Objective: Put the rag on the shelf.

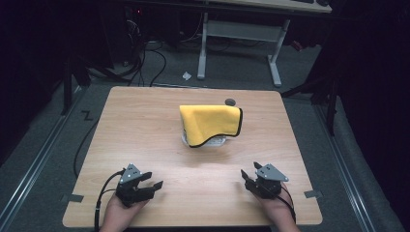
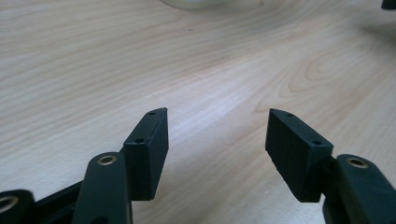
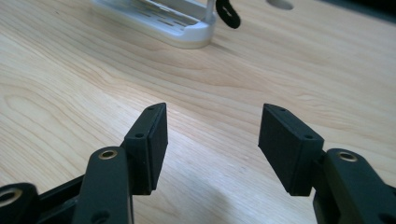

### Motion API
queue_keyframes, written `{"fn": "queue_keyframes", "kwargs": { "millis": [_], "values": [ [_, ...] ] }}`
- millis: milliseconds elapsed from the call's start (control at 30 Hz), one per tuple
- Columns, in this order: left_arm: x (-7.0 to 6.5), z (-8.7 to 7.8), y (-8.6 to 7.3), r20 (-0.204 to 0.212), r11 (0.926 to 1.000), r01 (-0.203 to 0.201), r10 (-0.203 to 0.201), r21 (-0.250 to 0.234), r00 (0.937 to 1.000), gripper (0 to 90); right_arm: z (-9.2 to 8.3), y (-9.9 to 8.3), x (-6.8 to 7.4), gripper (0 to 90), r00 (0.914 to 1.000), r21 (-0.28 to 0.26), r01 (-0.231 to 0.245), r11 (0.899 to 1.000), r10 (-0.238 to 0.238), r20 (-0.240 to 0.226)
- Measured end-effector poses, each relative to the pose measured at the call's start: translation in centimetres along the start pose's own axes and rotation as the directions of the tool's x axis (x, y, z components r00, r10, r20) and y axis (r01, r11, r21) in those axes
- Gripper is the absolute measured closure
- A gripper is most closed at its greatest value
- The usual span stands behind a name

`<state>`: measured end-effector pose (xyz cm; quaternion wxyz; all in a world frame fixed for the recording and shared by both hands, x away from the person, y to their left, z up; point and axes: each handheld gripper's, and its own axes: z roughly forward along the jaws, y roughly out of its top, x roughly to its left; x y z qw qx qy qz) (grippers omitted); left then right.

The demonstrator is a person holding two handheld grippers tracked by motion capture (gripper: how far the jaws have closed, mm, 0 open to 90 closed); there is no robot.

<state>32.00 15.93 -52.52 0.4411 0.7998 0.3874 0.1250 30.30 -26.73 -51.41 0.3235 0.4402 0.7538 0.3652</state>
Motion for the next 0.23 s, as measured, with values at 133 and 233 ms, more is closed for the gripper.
{"fn": "queue_keyframes", "kwargs": {
  "millis": [133,233],
  "values": [
    [0.18,0.31,0.21,0.003,1.0,0.008,-0.008,0.003,1.0,38.7,0.26,0.05,-0.36,42.8,0.9999,0.001,-0.017,1.0,0.017,0.004],
    [0.37,0.32,0.15,-0.001,0.9999,0.011,-0.011,0.007,0.9999,38.4,0.58,-0.28,-0.44,42.4,0.9997,0.017,-0.017,1.0,0.018,-0.017]
  ]
}}
